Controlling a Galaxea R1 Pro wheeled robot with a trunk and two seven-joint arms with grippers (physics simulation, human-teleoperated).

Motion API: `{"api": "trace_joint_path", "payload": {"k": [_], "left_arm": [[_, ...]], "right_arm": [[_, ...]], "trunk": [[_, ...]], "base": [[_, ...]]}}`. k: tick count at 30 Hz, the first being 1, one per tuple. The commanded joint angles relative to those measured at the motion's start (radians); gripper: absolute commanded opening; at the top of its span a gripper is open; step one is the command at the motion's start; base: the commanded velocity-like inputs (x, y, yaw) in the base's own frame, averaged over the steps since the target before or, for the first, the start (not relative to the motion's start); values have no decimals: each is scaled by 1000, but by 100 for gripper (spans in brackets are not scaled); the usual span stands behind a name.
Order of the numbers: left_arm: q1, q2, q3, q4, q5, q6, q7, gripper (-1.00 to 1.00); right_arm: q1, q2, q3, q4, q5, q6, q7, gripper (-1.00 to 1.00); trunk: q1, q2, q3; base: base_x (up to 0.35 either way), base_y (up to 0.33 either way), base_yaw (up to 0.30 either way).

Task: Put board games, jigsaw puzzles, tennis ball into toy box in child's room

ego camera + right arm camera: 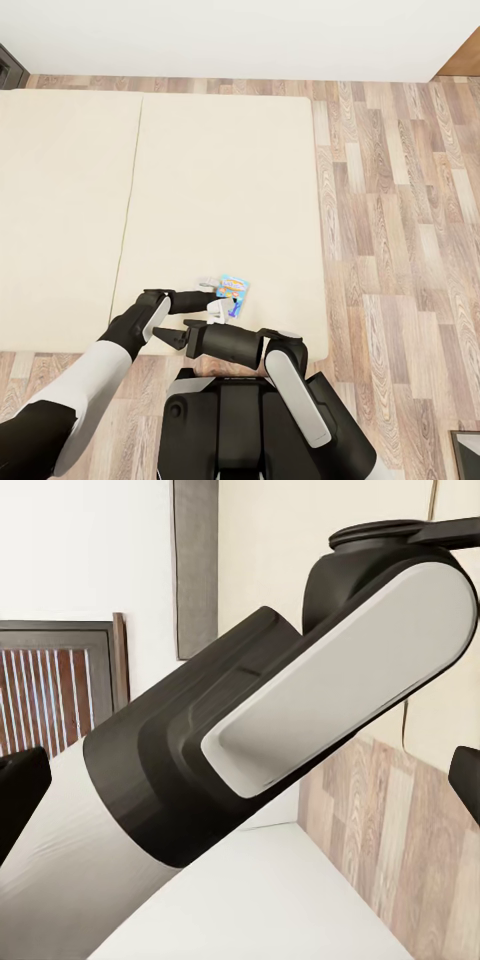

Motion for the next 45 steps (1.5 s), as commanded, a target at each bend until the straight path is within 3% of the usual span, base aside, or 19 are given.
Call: {"api": "trace_joint_path", "payload": {"k": [1, 45], "left_arm": [[0, 2, -3, -1, 9, 5, 2, 100], [0, 6, -4, -1, 7, -11, 2, 100]], "right_arm": [[0, 0, -1, 0, 3, 4, 4, 100], [0, 1, -12, 1, 3, 4, -3, 100]], "trunk": [[1, -2, -1], [1, -2, -1]], "base": [[0, 0, 0], [0, 0, 0]]}}
